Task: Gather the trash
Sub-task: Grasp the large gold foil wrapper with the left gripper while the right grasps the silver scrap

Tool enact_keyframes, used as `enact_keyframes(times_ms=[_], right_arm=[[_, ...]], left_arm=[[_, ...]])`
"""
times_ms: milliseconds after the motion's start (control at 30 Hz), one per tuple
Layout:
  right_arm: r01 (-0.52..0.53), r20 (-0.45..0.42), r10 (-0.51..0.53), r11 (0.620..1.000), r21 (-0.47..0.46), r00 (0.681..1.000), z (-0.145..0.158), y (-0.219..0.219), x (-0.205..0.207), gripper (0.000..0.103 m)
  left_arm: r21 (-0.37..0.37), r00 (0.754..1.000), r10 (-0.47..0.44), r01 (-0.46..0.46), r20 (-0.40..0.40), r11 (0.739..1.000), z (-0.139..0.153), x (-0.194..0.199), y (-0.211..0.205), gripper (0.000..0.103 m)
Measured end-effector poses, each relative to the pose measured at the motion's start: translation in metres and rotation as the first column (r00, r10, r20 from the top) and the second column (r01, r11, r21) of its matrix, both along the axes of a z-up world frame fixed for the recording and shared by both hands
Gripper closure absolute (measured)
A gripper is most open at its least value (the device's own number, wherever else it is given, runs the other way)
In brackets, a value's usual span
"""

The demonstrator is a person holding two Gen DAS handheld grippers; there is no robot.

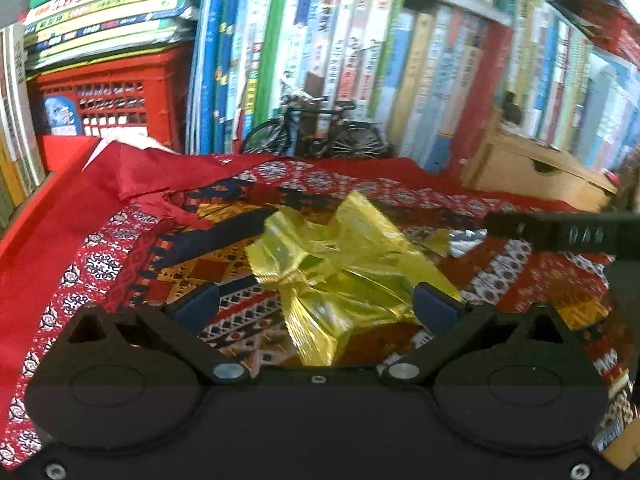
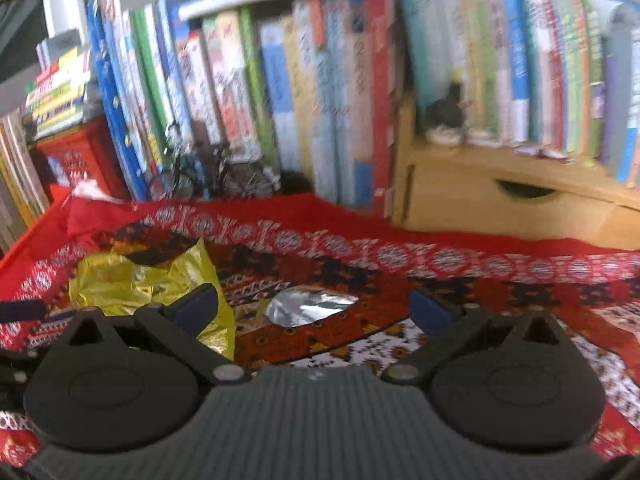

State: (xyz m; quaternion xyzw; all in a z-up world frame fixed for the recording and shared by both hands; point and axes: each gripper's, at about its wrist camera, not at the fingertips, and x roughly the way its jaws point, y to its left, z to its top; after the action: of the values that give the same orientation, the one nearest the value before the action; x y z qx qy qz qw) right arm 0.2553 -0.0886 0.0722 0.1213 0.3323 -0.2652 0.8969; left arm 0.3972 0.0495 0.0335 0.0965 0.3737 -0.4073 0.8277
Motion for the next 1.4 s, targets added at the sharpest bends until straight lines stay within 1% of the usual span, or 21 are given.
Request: enact_keyframes(times_ms=[133,200,267,333,367,467,533,633,700,800,867,1000,1200,1267,1300,1333,1367,1400], right_arm=[[-0.038,-0.038,0.039,0.999,0.007,0.999,-0.019,-0.004,0.022,0.0],[-0.029,-0.066,0.029,1.0,0.01,0.997,-0.028,-0.009,0.031,0.0],[-0.003,-0.07,0.006,0.999,0.035,0.998,-0.035,-0.014,0.035,0.001],[0.008,-0.064,-0.004,0.998,0.066,0.998,-0.04,-0.02,0.037,0.008],[0.008,-0.063,-0.003,0.997,0.071,0.998,-0.042,-0.021,0.038,0.01],[-0.001,-0.066,0.005,0.998,0.062,0.998,-0.046,-0.02,0.038,0.016],[-0.009,-0.07,0.014,0.998,0.068,0.997,-0.049,-0.019,0.037,0.022],[-0.024,-0.085,0.025,0.999,0.023,0.996,-0.052,-0.015,0.038,0.026],[-0.029,-0.085,0.03,1.0,0.011,0.996,-0.051,-0.015,0.038,0.027],[-0.021,-0.078,0.021,1.0,-0.002,0.997,-0.05,-0.017,0.037,0.027],[-0.017,-0.078,0.017,1.0,-0.006,0.997,-0.05,-0.019,0.037,0.027],[-0.028,-0.058,0.028,1.0,0.0,0.998,-0.05,-0.023,0.034,0.027],[-0.071,-0.034,0.071,0.997,-0.008,0.997,-0.052,-0.025,0.038,0.027],[-0.08,-0.029,0.08,0.997,-0.009,0.996,-0.053,-0.026,0.04,0.027],[-0.084,-0.028,0.084,0.996,-0.011,0.996,-0.053,-0.026,0.041,0.031],[-0.087,-0.028,0.087,0.996,-0.016,0.996,-0.054,-0.026,0.042,0.044],[-0.093,-0.031,0.093,0.995,-0.023,0.995,-0.054,-0.026,0.043,0.051],[-0.1,-0.034,0.099,0.995,-0.031,0.995,-0.054,-0.025,0.044,0.064]], left_arm=[[-0.028,0.999,0.019,-0.02,-0.041,0.999,-0.007,0.012,-0.004,0.0],[-0.04,0.998,0.01,-0.012,-0.055,0.999,-0.009,0.015,-0.007,0.0],[-0.039,0.999,0.001,-0.002,-0.045,0.999,-0.01,0.014,-0.011,0.0],[-0.034,0.999,-0.009,0.008,-0.04,0.999,-0.011,0.014,-0.016,0.0],[-0.033,0.999,-0.016,0.014,-0.044,0.999,-0.011,0.014,-0.018,0.0],[-0.027,0.998,-0.03,0.028,-0.051,0.999,-0.013,0.013,-0.027,0.0],[-0.015,0.999,-0.025,0.025,-0.039,1.0,-0.014,0.01,-0.033,0.0],[-0.026,0.999,-0.012,0.011,-0.036,1.0,-0.015,0.008,-0.037,0.0],[-0.024,0.999,-0.007,0.006,-0.042,1.0,-0.016,0.008,-0.04,0.0],[0.002,0.998,0.0,0.0,-0.058,1.0,-0.02,0.009,-0.046,0.0],[0.001,0.998,0.013,-0.013,-0.064,1.0,-0.023,0.009,-0.046,0.0],[0.003,0.998,0.022,-0.022,-0.052,1.0,-0.025,0.008,-0.047,0.0],[0.004,0.999,-0.037,0.037,0.011,0.999,-0.022,0.003,-0.048,0.01],[0.001,0.999,-0.047,0.047,0.003,0.999,-0.021,0.004,-0.047,0.014],[-0.001,0.999,-0.045,0.045,-0.004,0.999,-0.02,0.004,-0.047,0.017],[-0.003,0.999,-0.046,0.046,-0.015,0.999,-0.02,0.005,-0.046,0.019],[-0.002,0.999,-0.047,0.047,-0.025,0.999,-0.02,0.006,-0.045,0.02],[0.002,0.998,-0.049,0.049,-0.032,0.999,-0.021,0.006,-0.045,0.023]])
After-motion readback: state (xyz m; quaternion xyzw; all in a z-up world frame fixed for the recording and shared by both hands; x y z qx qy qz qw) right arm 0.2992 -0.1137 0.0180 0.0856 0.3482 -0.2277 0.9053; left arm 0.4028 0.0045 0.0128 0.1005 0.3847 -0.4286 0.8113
